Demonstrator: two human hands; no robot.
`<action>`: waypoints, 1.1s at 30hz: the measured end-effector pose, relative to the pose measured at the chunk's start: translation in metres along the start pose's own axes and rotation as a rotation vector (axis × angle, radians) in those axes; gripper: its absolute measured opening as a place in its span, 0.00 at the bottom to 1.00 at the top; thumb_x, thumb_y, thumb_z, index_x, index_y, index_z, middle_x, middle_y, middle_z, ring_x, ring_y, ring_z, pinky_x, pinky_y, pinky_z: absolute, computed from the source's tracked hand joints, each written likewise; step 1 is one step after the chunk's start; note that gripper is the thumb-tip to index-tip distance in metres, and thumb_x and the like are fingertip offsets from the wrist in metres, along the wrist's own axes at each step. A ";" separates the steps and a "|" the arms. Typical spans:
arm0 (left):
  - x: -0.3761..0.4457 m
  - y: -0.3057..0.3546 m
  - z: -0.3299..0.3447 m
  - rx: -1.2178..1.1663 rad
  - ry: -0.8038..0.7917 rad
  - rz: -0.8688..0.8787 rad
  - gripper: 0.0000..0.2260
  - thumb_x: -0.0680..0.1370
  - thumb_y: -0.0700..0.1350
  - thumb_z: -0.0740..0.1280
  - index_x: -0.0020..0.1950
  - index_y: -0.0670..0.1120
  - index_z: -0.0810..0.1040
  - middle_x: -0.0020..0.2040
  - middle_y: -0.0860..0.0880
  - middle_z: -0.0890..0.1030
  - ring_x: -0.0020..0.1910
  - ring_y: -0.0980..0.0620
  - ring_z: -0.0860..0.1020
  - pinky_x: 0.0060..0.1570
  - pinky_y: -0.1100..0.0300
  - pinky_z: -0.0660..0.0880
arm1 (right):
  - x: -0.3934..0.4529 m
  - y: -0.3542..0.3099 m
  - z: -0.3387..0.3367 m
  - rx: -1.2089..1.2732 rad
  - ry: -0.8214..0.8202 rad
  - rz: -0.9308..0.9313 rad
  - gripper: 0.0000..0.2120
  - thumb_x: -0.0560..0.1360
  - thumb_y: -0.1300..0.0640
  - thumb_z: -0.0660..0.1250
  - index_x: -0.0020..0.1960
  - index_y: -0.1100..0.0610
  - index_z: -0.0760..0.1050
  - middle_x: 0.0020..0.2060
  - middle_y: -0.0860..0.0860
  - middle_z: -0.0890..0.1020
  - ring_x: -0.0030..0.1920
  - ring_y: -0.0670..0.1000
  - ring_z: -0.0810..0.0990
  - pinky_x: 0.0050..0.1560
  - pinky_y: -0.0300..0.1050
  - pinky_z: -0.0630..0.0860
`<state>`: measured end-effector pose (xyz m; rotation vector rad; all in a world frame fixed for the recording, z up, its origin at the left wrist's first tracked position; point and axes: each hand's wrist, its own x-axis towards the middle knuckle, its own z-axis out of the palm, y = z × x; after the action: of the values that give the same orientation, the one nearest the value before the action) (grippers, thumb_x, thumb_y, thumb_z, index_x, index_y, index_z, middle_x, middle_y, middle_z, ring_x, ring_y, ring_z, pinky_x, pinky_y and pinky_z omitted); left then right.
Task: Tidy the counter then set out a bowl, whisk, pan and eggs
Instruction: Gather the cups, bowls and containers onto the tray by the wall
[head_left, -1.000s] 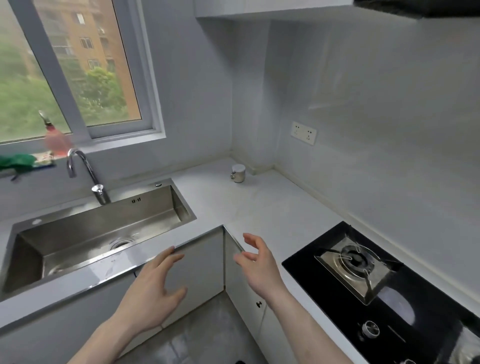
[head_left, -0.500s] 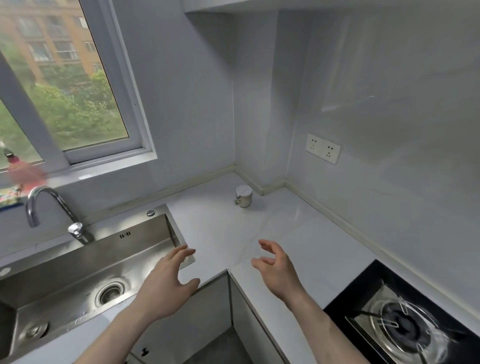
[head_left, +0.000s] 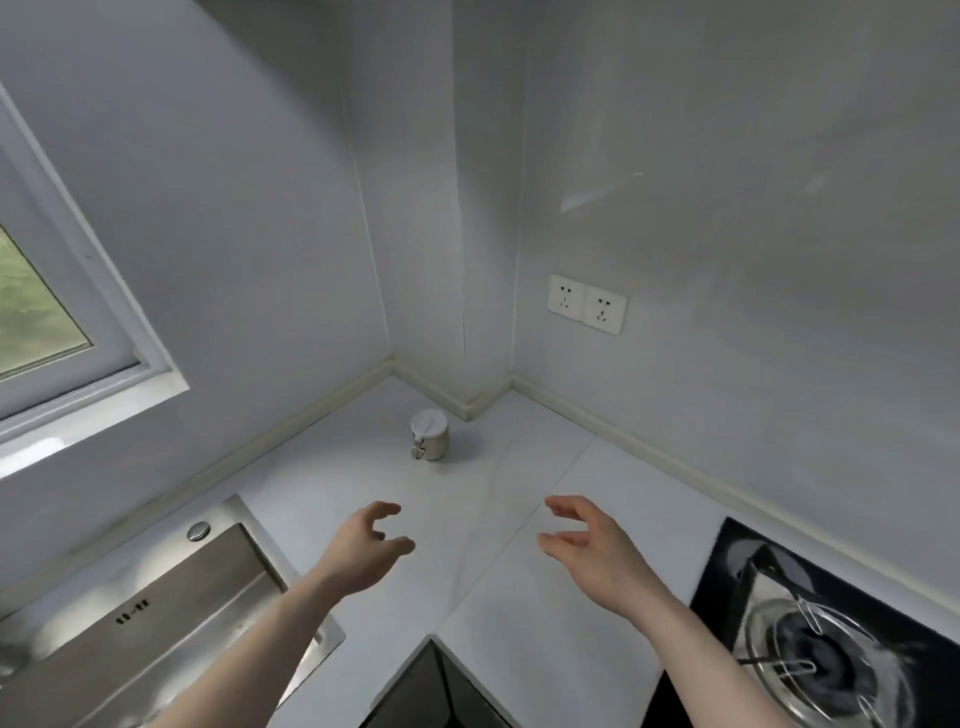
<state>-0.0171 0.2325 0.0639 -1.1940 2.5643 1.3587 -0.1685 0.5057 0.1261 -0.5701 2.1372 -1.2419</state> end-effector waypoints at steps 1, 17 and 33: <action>0.023 -0.001 -0.002 -0.031 -0.028 -0.018 0.26 0.73 0.48 0.75 0.70 0.50 0.74 0.71 0.50 0.74 0.60 0.49 0.80 0.54 0.57 0.76 | 0.008 -0.003 0.001 -0.006 0.024 0.014 0.22 0.77 0.50 0.70 0.70 0.42 0.71 0.65 0.35 0.73 0.61 0.39 0.77 0.49 0.33 0.73; 0.272 -0.019 0.000 -0.185 -0.199 -0.270 0.26 0.79 0.45 0.69 0.75 0.45 0.67 0.62 0.43 0.76 0.60 0.44 0.76 0.44 0.53 0.78 | 0.066 -0.035 0.048 -0.038 0.179 0.163 0.20 0.78 0.46 0.68 0.68 0.37 0.69 0.65 0.31 0.71 0.63 0.34 0.73 0.51 0.33 0.74; 0.308 -0.036 0.033 -0.479 -0.167 -0.257 0.04 0.80 0.40 0.68 0.51 0.40 0.80 0.42 0.44 0.74 0.39 0.48 0.74 0.48 0.54 0.77 | 0.049 0.002 0.057 -0.005 0.260 0.371 0.19 0.78 0.47 0.69 0.65 0.34 0.70 0.64 0.30 0.71 0.63 0.33 0.73 0.46 0.30 0.75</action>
<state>-0.2246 0.0530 -0.0842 -1.3333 1.9480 1.9677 -0.1658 0.4400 0.0884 -0.0039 2.3229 -1.1472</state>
